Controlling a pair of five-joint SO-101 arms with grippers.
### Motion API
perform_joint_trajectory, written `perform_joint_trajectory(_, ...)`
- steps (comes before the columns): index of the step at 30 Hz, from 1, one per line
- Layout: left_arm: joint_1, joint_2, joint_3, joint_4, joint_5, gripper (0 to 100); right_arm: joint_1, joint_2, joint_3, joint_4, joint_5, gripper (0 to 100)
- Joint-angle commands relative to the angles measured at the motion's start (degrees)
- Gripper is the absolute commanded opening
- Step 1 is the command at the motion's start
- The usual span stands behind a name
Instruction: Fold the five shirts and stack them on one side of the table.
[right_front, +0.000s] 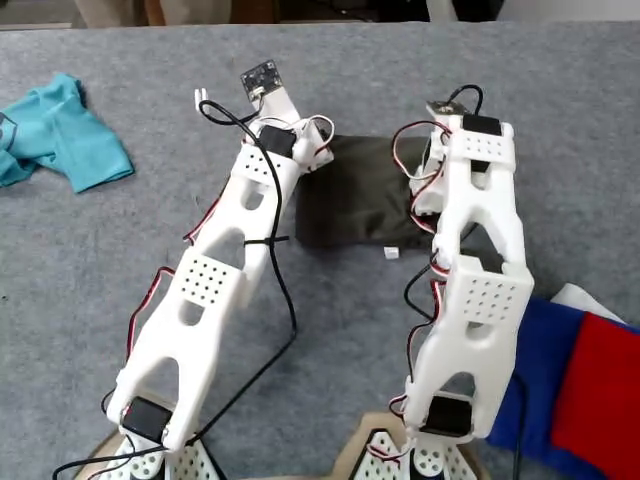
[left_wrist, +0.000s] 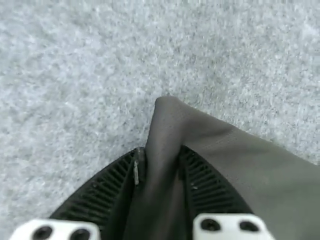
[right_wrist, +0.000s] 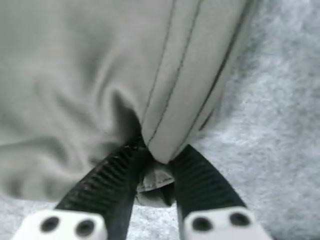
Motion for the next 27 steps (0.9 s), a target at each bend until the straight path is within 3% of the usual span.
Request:
perform_joint_trajectory(1, -0.3, -1.2, -0.5, -0.9, -0.1, 10, -1.2, -0.7, 1.1, -0.4, -0.4, 0.7)
perform_joint_trajectory(3, 0.9, -1.5, -0.8, -1.0, -5.5, 2, -0.7, -1.0, 0.7, -0.3, -0.4, 0.5)
perform_joint_trajectory(5, 2.3, -1.7, -1.3, -0.7, -9.2, 2, 0.5, -1.9, -0.9, 0.0, -0.4, 0.5)
perform_joint_trajectory(15, 6.9, -2.8, -17.0, 6.7, -9.1, 2, 4.2, -9.4, -2.8, 3.5, 0.0, 0.5)
perform_joint_trajectory(27, 10.0, -13.8, -16.6, 7.0, -6.7, 2, 14.0, -23.7, -2.7, 10.9, 0.3, 0.5)
